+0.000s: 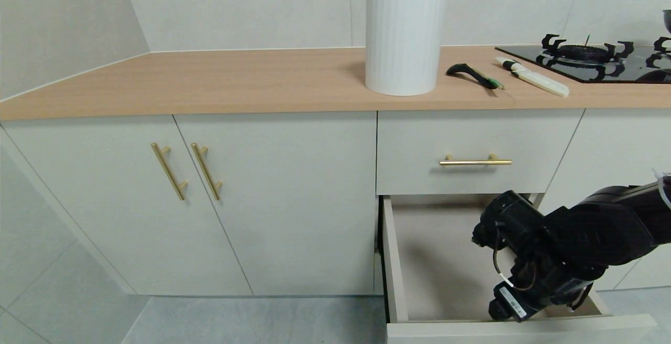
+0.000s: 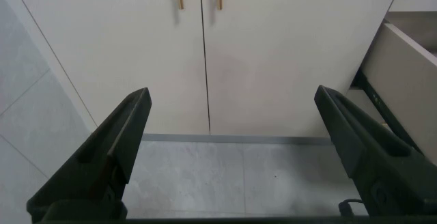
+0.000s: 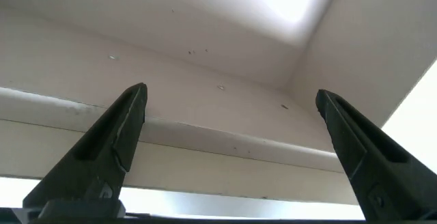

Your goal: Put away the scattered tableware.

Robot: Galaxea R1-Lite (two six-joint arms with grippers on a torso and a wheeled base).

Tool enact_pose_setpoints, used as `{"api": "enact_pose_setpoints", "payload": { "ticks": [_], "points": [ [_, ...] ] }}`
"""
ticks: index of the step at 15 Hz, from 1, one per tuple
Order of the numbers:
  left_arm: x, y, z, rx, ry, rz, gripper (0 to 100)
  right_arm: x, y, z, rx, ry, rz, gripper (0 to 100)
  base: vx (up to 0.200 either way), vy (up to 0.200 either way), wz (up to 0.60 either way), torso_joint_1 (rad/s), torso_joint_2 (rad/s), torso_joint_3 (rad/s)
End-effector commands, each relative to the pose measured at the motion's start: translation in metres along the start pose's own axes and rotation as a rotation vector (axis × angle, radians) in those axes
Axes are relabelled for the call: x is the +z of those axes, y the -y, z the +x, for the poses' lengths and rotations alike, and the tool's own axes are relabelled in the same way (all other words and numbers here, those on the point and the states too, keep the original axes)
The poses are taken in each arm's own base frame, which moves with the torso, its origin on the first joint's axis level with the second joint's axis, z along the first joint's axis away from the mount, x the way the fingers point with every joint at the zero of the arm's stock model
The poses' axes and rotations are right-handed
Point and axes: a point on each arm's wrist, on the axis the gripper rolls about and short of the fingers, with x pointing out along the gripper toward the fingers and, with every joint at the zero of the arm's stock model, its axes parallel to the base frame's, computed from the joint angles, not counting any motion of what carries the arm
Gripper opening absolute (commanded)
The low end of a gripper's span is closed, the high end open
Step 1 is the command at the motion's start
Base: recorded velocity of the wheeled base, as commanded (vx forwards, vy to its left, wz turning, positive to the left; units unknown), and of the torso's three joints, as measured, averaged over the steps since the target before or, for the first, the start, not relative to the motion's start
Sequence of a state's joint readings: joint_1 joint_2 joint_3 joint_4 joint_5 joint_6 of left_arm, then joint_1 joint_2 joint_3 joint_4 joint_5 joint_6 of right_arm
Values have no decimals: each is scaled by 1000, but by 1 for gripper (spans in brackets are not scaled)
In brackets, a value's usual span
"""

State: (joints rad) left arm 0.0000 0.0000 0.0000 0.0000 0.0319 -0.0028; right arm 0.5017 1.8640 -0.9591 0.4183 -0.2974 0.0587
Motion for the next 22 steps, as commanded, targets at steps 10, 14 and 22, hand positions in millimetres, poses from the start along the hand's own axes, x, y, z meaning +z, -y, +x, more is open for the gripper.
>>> {"api": "enact_pose_setpoints", "payload": {
  "ticks": [10, 14, 22],
  "points": [
    [0, 0, 0, 0, 0, 0, 100, -24, -19, -5, -40, -208, -184, 100, 0, 0, 0, 0, 0, 0],
    [0, 0, 0, 0, 0, 1, 100, -3, -14, -14, -43, -119, -56, 100, 0, 0, 0, 0, 0, 0],
    [0, 0, 0, 0, 0, 0, 100, 42, 23, -51, 0, 285, 379, 100, 0, 0, 0, 0, 0, 0]
  ]
}}
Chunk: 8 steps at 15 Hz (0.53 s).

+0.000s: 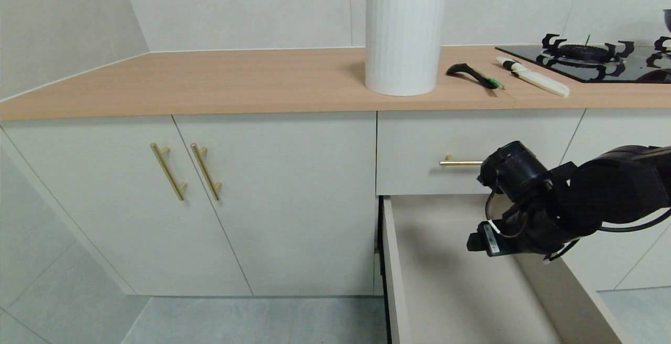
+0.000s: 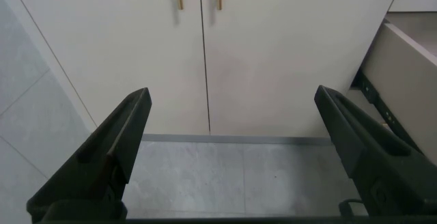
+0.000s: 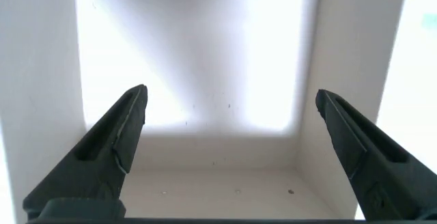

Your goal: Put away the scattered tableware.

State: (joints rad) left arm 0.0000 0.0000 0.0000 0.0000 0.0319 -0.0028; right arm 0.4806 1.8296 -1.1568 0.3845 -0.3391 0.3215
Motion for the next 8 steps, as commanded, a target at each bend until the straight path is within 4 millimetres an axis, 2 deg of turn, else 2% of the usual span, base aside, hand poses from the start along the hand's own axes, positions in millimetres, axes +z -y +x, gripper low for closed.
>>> {"api": "enact_pose_setpoints", "payload": {
  "ticks": [1, 8],
  "points": [
    [0, 0, 0, 0, 0, 0, 100, 3, 6, -12, 9, 43, 20, 100, 0, 0, 0, 0, 0, 0],
    [0, 0, 0, 0, 0, 0, 100, 6, 6, -13, -21, 93, 36, 100, 0, 0, 0, 0, 0, 0]
  ]
}}
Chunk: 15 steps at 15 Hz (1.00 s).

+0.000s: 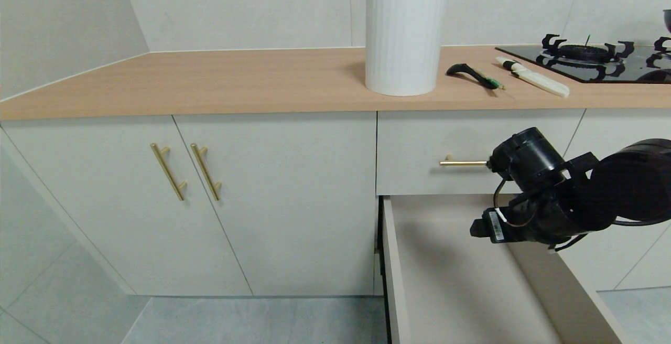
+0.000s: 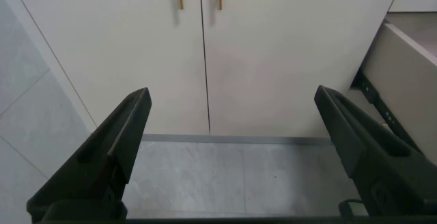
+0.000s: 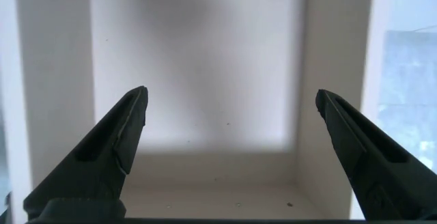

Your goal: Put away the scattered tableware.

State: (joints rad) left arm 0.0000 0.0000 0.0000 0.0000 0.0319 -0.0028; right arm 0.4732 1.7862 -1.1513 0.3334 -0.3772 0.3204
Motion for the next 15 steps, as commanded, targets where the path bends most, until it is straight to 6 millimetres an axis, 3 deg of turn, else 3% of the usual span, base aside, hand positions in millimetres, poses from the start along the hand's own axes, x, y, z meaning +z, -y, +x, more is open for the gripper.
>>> {"api": "enact_pose_setpoints", "payload": {
  "ticks": [1, 6, 15],
  "points": [
    [0, 0, 0, 0, -2, 0, 100, 0, 0, 0, -25, 7, -1, 100, 0, 0, 0, 0, 0, 0],
    [0, 0, 0, 0, 0, 0, 100, 0, 1, 0, -28, 8, -1, 100, 0, 0, 0, 70, -219, -221],
    [0, 0, 0, 0, 0, 0, 100, 0, 0, 0, -28, 7, -1, 100, 0, 0, 0, 155, -498, -295]
  ]
}}
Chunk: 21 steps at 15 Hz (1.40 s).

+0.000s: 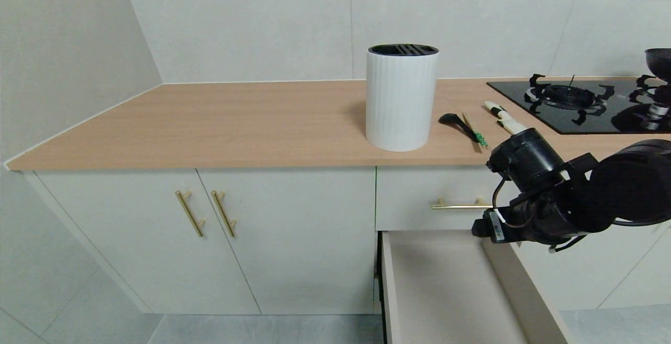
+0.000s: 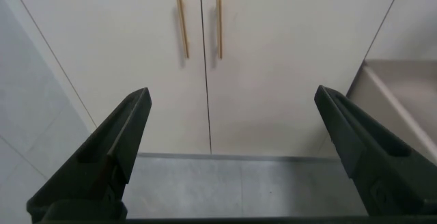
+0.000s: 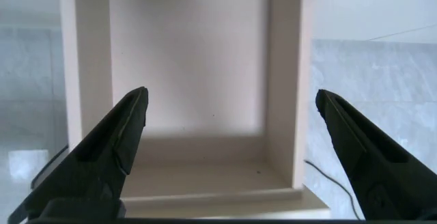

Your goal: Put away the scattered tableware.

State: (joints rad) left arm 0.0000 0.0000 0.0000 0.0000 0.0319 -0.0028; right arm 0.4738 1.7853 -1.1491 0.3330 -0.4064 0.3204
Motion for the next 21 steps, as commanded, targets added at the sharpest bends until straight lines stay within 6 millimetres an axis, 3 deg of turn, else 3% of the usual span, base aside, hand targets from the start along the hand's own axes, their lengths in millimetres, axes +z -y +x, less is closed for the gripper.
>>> {"api": "enact_pose_setpoints", "payload": {
  "ticks": [1, 6, 10, 13, 15, 21],
  "points": [
    [0, 0, 0, 0, 0, 0, 100, 0, 0, 1, -1, -2, -1, 100, 0, 0, 0, 188, -471, -310],
    [0, 0, 0, 0, 0, 0, 100, 0, -1, 2, -1, -4, -2, 100, 0, 0, 0, 201, -482, -288],
    [0, 0, 0, 0, 0, 0, 100, 4, -4, 6, 17, 53, 25, 100, 0, 0, 0, 62, -141, -78],
    [0, 0, 0, 0, -2, 0, 100, 35, 6, 6, 30, 201, 58, 100, 0, 0, 0, 0, 0, 0],
    [0, 0, 0, 0, 0, 0, 100, 70, 12, 7, 26, 297, 84, 100, 0, 0, 0, 0, 0, 0],
    [0, 0, 0, 0, 0, 0, 100, 89, 9, 35, 96, 358, 141, 100, 0, 0, 0, 0, 0, 0]
  ]
}}
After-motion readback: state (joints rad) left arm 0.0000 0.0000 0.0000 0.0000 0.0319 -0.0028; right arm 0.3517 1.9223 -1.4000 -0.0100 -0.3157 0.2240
